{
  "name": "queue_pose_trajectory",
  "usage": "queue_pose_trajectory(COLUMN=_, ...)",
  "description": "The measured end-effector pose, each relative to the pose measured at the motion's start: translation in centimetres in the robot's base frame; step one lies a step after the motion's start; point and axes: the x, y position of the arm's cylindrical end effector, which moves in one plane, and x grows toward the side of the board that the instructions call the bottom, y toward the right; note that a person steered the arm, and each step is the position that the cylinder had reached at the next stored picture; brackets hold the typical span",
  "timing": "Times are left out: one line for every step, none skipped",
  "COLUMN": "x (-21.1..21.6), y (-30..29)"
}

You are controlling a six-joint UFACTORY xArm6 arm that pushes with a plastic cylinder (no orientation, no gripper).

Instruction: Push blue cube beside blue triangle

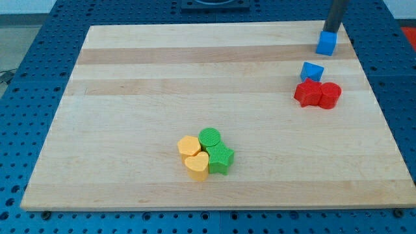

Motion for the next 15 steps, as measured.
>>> queue_pose_trajectory(x=2.0, y=-1.5)
queue_pose_trajectory(x=4.7, y=-2.1)
queue_pose_trajectory(x=7.1, y=-2.5)
queue_pose_trajectory(x=8.7, y=-2.8)
queue_pose_trajectory(x=9.1, y=-2.8)
queue_pose_trajectory(x=10.2, y=-3.0)
queue_pose_trajectory(x=10.2, y=-2.9)
queue_pose_trajectory(x=8.0, y=-1.9)
queue_pose_trajectory(x=8.0, y=-0.4)
queue_pose_trajectory(x=8.7, y=0.1)
queue_pose_trajectory(x=10.3, y=0.9)
queue_pose_trajectory(x=12.6, y=1.1)
queue_pose_trajectory(x=12.7, y=1.1)
queue_pose_trajectory(x=12.7, y=0.7)
queue_pose_trajectory(x=12.8, y=-0.4)
